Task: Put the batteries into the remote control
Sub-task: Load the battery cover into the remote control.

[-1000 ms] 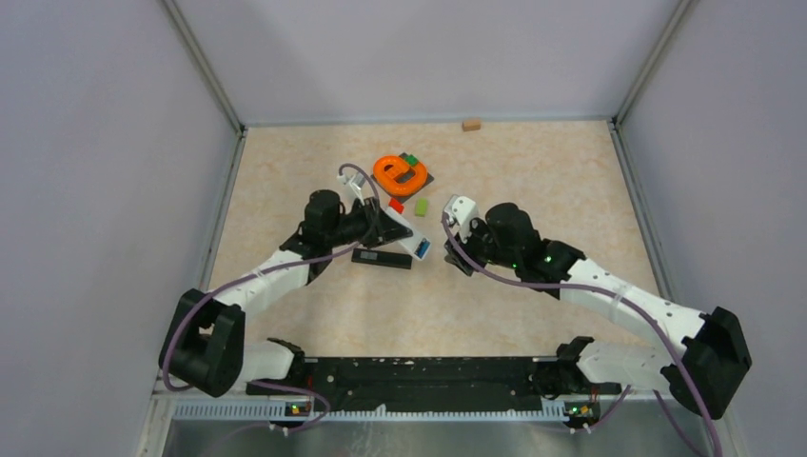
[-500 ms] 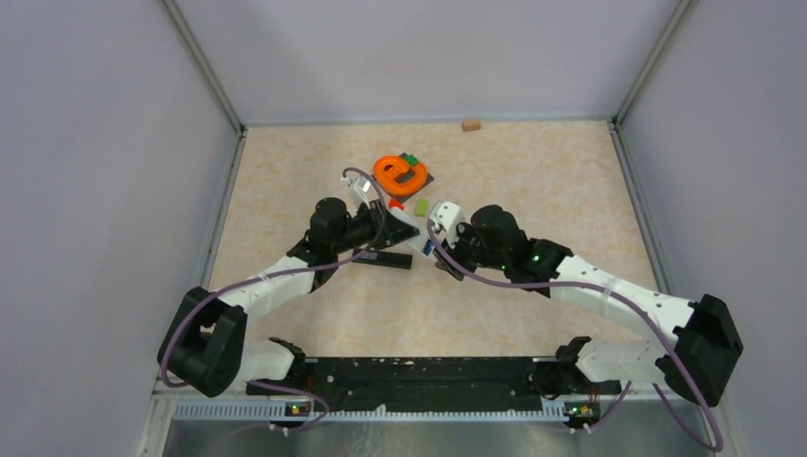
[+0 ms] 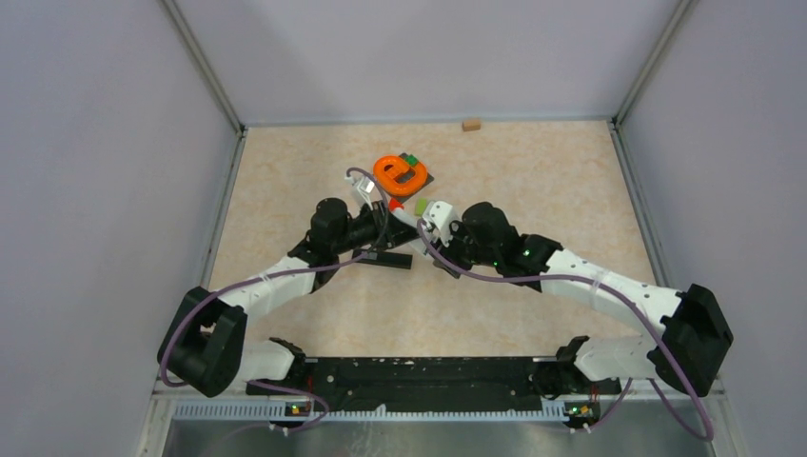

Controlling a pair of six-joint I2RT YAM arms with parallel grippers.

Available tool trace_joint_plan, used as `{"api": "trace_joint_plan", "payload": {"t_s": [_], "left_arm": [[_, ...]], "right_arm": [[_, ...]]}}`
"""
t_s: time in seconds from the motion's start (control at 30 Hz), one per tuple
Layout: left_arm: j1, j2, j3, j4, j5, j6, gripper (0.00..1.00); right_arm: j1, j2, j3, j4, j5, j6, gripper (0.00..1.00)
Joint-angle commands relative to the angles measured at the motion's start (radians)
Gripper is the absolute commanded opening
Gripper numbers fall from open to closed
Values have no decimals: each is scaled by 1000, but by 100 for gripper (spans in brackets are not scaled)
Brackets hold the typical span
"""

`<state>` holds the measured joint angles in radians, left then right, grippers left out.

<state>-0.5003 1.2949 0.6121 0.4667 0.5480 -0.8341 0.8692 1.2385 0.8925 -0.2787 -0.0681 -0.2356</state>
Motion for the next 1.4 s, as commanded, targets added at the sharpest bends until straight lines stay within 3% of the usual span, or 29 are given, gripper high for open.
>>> {"api": "trace_joint_plan", "payload": {"t_s": [0.0,1.37], "left_arm": [[-7,0,3,84,31,21,0],[-36,24,12,115,128,3,0]], "right_arm": [[15,0,52,19,5,-14,36],[15,114,135,-5,44,46,36]]}}
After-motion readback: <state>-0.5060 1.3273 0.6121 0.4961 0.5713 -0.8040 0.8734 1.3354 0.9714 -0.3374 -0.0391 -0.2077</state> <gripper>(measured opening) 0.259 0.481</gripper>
